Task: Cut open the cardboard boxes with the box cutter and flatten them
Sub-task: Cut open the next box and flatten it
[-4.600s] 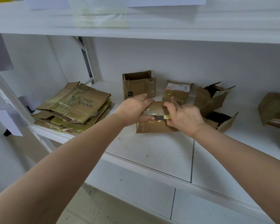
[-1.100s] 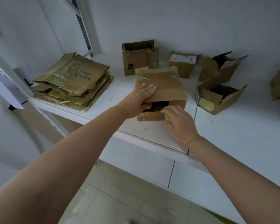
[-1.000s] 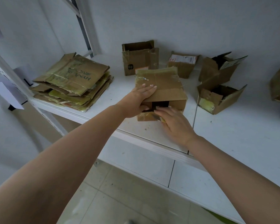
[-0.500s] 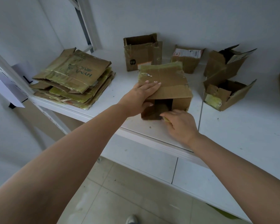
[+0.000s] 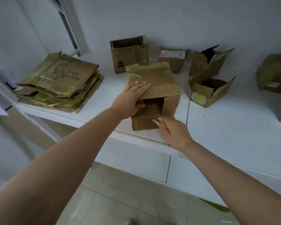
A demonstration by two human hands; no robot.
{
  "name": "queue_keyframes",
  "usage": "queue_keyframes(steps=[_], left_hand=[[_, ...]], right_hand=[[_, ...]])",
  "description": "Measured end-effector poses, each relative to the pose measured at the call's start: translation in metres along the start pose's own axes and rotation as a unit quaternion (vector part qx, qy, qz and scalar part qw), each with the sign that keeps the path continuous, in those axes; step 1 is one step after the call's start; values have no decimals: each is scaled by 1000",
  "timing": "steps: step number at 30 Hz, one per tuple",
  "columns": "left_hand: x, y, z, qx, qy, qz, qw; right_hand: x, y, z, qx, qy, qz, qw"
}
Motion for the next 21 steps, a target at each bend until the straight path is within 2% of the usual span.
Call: queue_keyframes(steps=[3, 6, 9, 16, 21], left_hand=[[0, 0, -1, 5, -10, -9, 1000], [0, 1, -1, 15, -25, -20, 999], [1, 1, 0, 37, -37, -37, 998], [4, 0, 0, 59, -35, -82, 994], [5, -3, 10, 93, -46, -119, 987]], right_hand=[[40, -1, -12, -42, 32, -146, 988], [66, -3, -27, -131, 69, -220, 964], [69, 2, -30, -207, 94, -226, 947], [63, 20, -14, -257, 15, -219, 941], [62, 21, -13, -218, 43, -198, 955]])
Point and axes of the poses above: each hand's wrist, its own y-axis towards the middle knuckle, its own x-axis out of the back of the hand, z = x × y, the point moved 9 cm from there along y, towards the middle knuckle, and after that the axes turned 7 degrees about -x, right-handed, at the moved point
